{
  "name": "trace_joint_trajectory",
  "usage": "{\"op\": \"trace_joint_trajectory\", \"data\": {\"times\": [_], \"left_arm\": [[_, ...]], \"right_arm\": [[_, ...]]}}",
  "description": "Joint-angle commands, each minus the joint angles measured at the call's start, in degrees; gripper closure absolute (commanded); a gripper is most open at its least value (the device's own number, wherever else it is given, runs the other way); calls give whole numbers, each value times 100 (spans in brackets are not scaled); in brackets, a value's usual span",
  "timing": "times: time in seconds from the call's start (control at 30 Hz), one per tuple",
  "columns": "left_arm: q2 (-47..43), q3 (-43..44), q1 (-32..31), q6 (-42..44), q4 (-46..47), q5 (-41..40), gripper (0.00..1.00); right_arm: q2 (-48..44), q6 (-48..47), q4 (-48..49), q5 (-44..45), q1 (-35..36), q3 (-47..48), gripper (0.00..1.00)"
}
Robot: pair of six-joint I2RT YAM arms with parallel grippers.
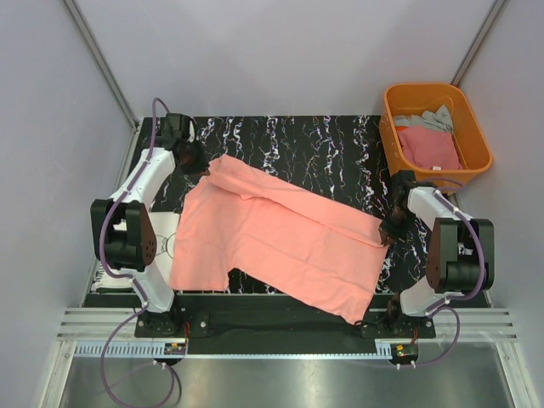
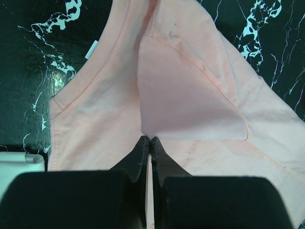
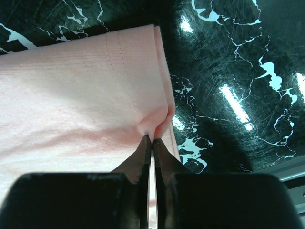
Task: Fold and stack the t-shirts
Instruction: Fold the tshirt
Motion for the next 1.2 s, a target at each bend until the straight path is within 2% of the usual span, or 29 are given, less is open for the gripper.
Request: {"op": "trace_joint_trajectory", "data": {"times": [0.0, 0.6, 0.97, 1.17], "left_arm": [[-111, 0, 71, 69, 110, -105, 100], [-418, -615, 115, -63, 127, -114, 100], [-1208, -1370, 115, -300, 320, -342, 100], [-876, -1354, 106, -212, 364, -378, 100]], "right_arm": [[42, 61, -68, -1, -33, 7, 93], [165, 26, -16, 52, -33, -10, 91], [271, 17, 29, 17, -33, -1, 91], [271, -9, 37, -18, -33, 16, 90]]}}
